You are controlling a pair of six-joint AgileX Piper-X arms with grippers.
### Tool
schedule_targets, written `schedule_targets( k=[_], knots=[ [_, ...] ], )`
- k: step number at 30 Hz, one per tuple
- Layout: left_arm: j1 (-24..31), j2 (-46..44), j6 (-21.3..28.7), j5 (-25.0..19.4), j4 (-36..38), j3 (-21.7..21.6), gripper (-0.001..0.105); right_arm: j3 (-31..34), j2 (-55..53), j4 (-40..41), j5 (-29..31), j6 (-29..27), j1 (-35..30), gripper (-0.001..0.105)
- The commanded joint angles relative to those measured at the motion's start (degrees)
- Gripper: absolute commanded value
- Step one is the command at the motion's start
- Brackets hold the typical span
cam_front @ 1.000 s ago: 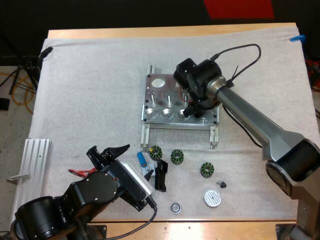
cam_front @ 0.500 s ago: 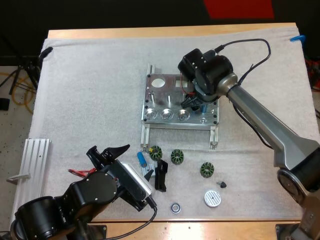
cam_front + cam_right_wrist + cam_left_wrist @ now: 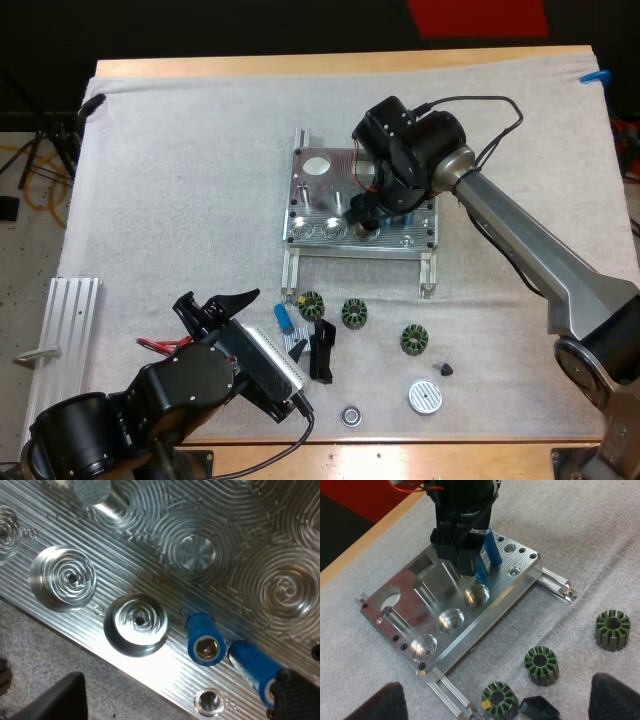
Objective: Load cells from left to right
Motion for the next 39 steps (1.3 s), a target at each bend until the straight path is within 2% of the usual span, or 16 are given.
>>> schedule_targets(
  k=[1, 22, 27, 39],
  knots=[
    [-0.1, -0.1, -0.9, -1.5, 0.1, -0.2, 0.072, -0.2, -0.6, -0.3, -0.7, -0.7, -0.4, 0.074],
    [-0.1, -0.1, -0.9, -1.5, 0.1, -0.2, 0.072, -0.2, 1.1, 0.6, -1.2, -0.6, -0.4, 0.074],
    [-0.1, -0.1, -0.9, -1.5, 0.1, -0.2, 0.072, -0.2, -1.7, 0.4, 2.0, 0.0, -0.4, 0.074],
    [-0.1, -0.1, -0.9, -1.5, 0.1, -0.2, 0.072, -0.2, -12.3, 3.2, 2.8, 2.5, -0.3, 0.074]
  ],
)
